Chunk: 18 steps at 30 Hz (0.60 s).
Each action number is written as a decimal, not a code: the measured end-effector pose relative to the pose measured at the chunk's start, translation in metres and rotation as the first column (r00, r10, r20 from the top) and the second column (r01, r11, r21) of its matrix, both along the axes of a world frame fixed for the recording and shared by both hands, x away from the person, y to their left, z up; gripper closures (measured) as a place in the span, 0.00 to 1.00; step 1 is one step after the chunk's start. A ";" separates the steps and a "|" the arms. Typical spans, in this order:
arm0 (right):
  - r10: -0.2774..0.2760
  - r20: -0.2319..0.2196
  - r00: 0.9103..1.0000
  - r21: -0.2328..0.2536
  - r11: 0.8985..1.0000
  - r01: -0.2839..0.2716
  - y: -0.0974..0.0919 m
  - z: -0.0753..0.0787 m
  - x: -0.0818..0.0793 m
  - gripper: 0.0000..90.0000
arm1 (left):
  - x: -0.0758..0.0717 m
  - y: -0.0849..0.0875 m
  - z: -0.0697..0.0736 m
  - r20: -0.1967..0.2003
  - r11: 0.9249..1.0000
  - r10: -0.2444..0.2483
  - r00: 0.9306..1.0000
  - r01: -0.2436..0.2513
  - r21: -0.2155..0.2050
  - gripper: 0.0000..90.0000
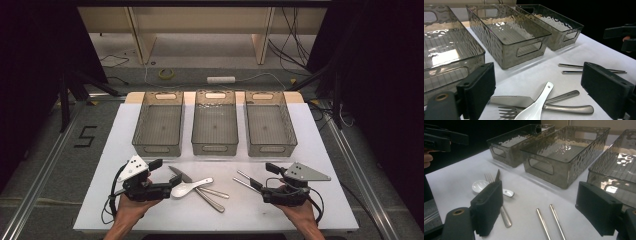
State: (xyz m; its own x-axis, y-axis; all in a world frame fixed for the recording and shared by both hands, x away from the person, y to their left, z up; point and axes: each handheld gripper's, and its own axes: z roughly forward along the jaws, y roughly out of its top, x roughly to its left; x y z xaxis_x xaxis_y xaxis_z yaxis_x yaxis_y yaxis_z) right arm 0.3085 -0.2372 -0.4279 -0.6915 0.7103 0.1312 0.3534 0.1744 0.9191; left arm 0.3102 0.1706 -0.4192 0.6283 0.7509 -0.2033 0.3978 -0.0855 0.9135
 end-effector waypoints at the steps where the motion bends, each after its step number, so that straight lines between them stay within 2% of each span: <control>1: 0.001 0.001 1.000 -0.002 1.000 -0.001 0.000 0.000 0.000 0.25 | 0.000 0.000 0.000 0.000 1.000 0.000 1.000 0.000 0.002 0.13; 14: 0.000 -0.014 1.000 -0.079 0.997 -0.001 -0.006 0.014 0.009 0.27 | 0.000 0.000 0.000 -0.003 1.000 0.000 1.000 0.000 0.001 0.13; 18: -0.001 -0.017 1.000 -0.082 0.997 -0.001 -0.007 0.016 0.010 0.27 | 0.000 0.000 0.000 -0.002 1.000 -0.001 1.000 0.001 0.001 0.13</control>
State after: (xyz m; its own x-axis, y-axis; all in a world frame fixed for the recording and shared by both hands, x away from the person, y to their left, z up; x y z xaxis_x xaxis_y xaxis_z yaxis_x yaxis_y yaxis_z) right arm 0.3186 -0.2446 -0.4115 -0.6896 0.7193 0.0842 0.3692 0.2493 0.8953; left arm 0.3106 0.1708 -0.4191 0.6286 0.7507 -0.2032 0.3991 -0.0871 0.9127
